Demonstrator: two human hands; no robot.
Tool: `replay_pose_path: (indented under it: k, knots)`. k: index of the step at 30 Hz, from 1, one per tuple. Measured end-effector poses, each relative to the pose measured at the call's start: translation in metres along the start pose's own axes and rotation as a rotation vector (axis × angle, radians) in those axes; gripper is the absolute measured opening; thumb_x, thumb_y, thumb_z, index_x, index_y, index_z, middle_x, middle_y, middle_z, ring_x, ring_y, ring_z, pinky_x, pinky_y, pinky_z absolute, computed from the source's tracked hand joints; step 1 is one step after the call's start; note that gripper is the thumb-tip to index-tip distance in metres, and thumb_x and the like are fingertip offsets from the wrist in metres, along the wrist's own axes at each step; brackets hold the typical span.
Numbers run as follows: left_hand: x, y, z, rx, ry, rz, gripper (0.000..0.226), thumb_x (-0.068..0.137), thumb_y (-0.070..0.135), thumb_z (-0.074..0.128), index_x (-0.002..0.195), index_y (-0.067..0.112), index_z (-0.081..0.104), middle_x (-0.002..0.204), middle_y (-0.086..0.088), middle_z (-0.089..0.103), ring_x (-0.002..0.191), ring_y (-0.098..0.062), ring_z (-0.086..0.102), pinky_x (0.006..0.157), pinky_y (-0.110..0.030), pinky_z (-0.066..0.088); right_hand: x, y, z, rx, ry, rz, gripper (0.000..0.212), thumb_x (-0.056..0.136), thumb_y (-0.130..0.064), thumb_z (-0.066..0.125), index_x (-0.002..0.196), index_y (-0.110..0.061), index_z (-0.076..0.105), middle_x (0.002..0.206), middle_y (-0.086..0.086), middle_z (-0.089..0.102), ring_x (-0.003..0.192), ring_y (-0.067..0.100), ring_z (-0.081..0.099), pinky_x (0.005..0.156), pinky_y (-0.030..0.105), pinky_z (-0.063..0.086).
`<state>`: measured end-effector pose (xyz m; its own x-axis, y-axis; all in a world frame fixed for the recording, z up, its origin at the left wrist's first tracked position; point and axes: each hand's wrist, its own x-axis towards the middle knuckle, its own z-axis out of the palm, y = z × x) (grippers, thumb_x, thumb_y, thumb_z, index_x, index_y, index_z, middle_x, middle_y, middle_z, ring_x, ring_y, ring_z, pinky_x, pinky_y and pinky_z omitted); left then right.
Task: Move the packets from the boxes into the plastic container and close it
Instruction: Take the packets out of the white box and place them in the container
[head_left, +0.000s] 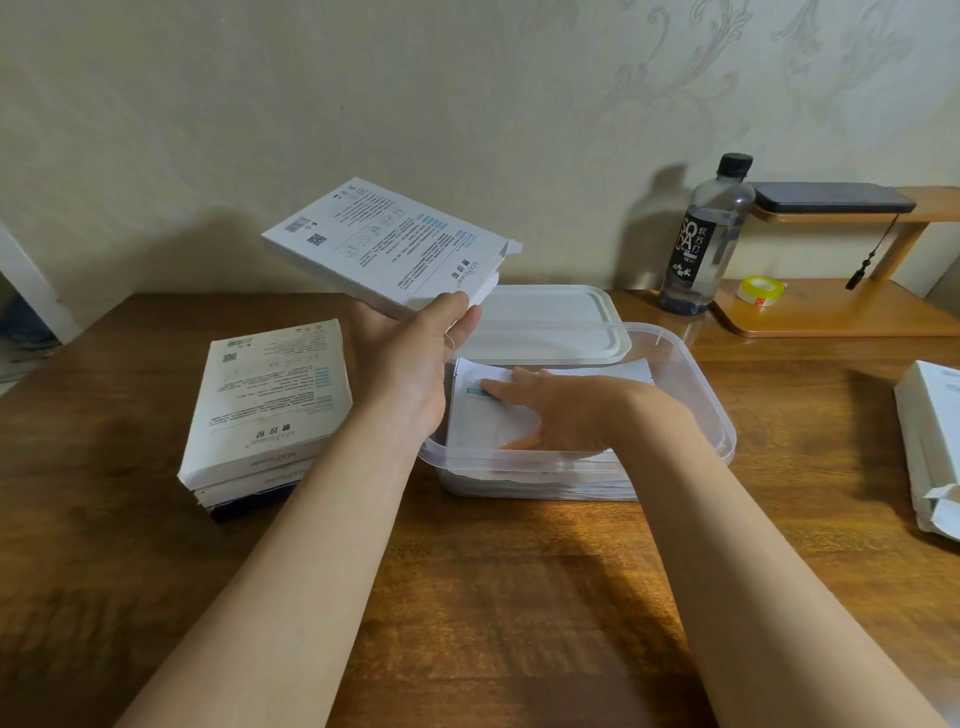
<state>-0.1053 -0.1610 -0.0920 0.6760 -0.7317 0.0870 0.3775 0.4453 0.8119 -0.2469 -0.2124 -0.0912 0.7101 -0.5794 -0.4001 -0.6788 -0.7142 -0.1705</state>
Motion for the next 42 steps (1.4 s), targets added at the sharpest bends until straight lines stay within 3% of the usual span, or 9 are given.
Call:
replay_pose_path:
  k: [10,15,19,25,42]
  knots:
    - [-0.001,0.001,-0.001,0.01,-0.009,-0.024,0.057,0.082,-0.016,0.069,0.128,0.013,0.052,0.125,-0.004,0.069,0.114,-0.021,0.069,0.076,-0.032,0.061,-0.018,0.01,-0.013,0.121,0.127,-0.009,0.094,0.084,-0.061,0.067,0.159,-0.038,0.014,0.166,-0.009,0.017,0.152,0.02,0.022,0.121,0.043,0.02]
    - [0.002,0.0,-0.002,-0.013,-0.013,-0.023,0.062,0.08,-0.016,0.069,0.133,0.011,0.052,0.126,-0.005,0.069,0.114,-0.022,0.069,0.076,-0.033,0.061,-0.021,0.029,-0.015,0.117,0.08,0.08,0.103,0.077,-0.059,0.077,0.158,-0.04,0.015,0.162,-0.01,0.029,0.147,0.02,0.032,0.12,0.044,0.029]
    - [0.003,0.0,-0.002,-0.012,-0.012,-0.019,0.06,0.079,-0.015,0.071,0.131,0.009,0.054,0.124,-0.006,0.07,0.115,-0.024,0.069,0.076,-0.034,0.061,-0.023,0.028,-0.013,0.062,0.029,0.097,0.096,0.082,-0.053,0.074,0.158,-0.039,0.017,0.16,-0.008,0.031,0.144,0.02,0.035,0.116,0.038,0.03]
    - [0.001,0.001,-0.001,-0.008,-0.007,-0.031,0.058,0.081,-0.016,0.07,0.129,0.012,0.052,0.124,-0.006,0.069,0.114,-0.024,0.069,0.075,-0.032,0.061,-0.021,0.025,-0.011,0.015,-0.015,0.118,0.102,0.078,-0.063,0.073,0.158,-0.042,0.013,0.163,-0.007,0.025,0.145,0.022,0.031,0.115,0.038,0.027]
    - [0.0,0.001,-0.001,0.014,-0.013,-0.024,0.059,0.081,-0.016,0.069,0.131,0.011,0.052,0.125,-0.005,0.069,0.114,-0.022,0.069,0.075,-0.032,0.061,-0.03,0.033,-0.015,0.047,0.01,0.119,0.101,0.08,-0.053,0.078,0.159,-0.035,0.018,0.159,-0.005,0.033,0.143,0.023,0.035,0.114,0.037,0.033]
